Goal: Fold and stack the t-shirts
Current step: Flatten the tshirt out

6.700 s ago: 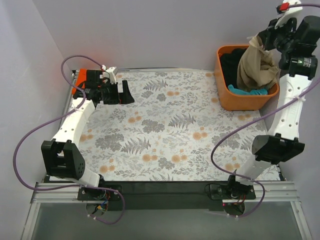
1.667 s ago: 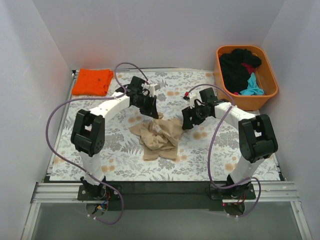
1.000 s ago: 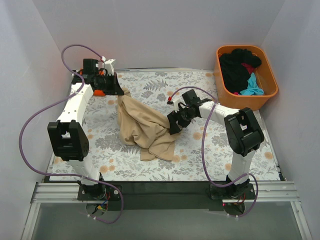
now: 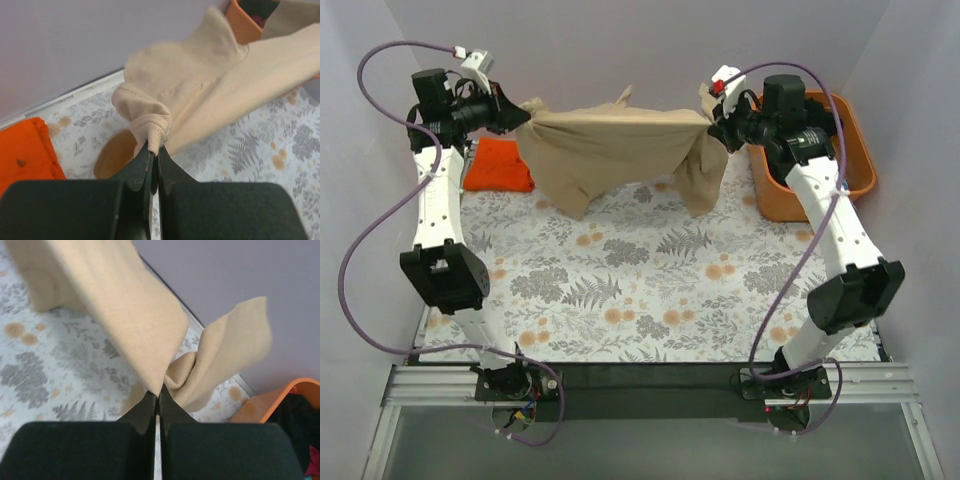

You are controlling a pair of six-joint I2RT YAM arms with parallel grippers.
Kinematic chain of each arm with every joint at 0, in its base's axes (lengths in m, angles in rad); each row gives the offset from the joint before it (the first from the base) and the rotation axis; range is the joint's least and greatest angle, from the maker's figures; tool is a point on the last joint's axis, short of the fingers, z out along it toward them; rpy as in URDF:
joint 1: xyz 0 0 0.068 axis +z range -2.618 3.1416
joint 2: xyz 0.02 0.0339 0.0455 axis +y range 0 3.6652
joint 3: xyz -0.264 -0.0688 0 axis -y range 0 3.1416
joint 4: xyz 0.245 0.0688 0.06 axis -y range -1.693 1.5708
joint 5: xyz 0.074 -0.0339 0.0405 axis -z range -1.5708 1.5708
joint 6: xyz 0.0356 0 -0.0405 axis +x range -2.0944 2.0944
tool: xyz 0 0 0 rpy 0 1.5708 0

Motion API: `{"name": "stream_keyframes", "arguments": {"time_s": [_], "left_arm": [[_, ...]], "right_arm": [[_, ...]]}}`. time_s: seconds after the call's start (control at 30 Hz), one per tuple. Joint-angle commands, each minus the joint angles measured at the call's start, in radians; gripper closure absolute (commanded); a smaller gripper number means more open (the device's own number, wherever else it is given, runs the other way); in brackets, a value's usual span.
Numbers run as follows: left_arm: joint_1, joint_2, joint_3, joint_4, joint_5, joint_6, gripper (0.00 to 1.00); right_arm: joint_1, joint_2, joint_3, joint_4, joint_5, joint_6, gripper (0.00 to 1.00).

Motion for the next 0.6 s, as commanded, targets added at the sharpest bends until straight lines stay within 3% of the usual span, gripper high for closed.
{"name": "stream_keyframes", "arguments": {"time_s": [0.0,0.1,0.17,0.27,0.37,0.43,0.57], "left_arm": [[0.015,-0.219,-0.297,-0.067,0.151,0.212,1.0],[0.017,-0.333,-0.52,-0.09,0.134,0.294,1.0],[0.018,-0.39,-0.568,-0.183,0.139,0.393,1.0],[0.044,-0.457,-0.641,-0.225,0.179,0.389,1.0],[0.044,-0.514,-0.726,-0.393,0.188,0.55,1.0],[0.047,-0.563,-0.884,-0.469,0.123,0.711,1.0],[0.044,-0.632,-1.154,-0.451,-0.033,0.912,1.0]], "right_arm": [[0.04,-0.131,-0.199,-0.064,-0.029,-0.118,0.99],[0.071,-0.208,-0.382,-0.066,-0.018,-0.149,0.99],[0.081,-0.234,-0.452,-0.064,-0.009,-0.152,0.99],[0.081,-0.285,-0.48,-0.08,-0.001,-0.131,0.99],[0.091,-0.338,-0.582,-0.15,-0.032,-0.153,0.99],[0.121,-0.369,-0.676,-0.196,-0.06,-0.192,0.99],[0.192,-0.377,-0.894,-0.205,-0.04,-0.238,0.99]]}}
